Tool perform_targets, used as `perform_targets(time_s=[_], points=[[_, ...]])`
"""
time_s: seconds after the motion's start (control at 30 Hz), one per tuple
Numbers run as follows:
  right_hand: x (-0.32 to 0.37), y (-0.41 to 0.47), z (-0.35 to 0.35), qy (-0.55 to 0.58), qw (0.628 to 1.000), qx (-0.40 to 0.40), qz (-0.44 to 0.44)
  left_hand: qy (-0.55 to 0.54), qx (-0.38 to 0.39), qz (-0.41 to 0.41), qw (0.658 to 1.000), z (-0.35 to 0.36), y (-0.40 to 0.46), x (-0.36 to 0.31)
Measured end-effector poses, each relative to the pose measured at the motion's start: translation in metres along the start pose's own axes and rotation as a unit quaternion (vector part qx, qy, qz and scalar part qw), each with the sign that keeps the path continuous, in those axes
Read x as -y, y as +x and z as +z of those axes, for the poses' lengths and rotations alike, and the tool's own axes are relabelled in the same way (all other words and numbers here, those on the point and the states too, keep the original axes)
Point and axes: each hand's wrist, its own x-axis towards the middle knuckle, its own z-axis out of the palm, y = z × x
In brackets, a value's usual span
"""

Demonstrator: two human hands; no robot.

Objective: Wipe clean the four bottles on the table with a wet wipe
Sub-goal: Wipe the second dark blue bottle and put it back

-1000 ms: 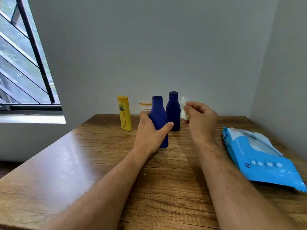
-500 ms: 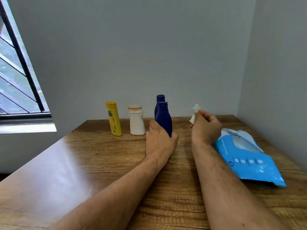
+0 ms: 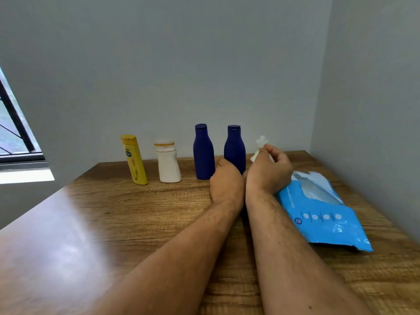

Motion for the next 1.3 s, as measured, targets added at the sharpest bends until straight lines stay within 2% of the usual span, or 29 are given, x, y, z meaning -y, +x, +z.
perform_targets(time_s=[0.67,1.3], points=[[-0.004,0.007,0.004,0.011,1.0,0.013,0.019,0.038,0.008,0.007,0.999,0.016,0.026,-0.007],[-0.008,0.007,0.006,-0.051,0.998,0.025,-0.014,0.055,-0.004,0.022,0.998,0.03,0.036,0.001]])
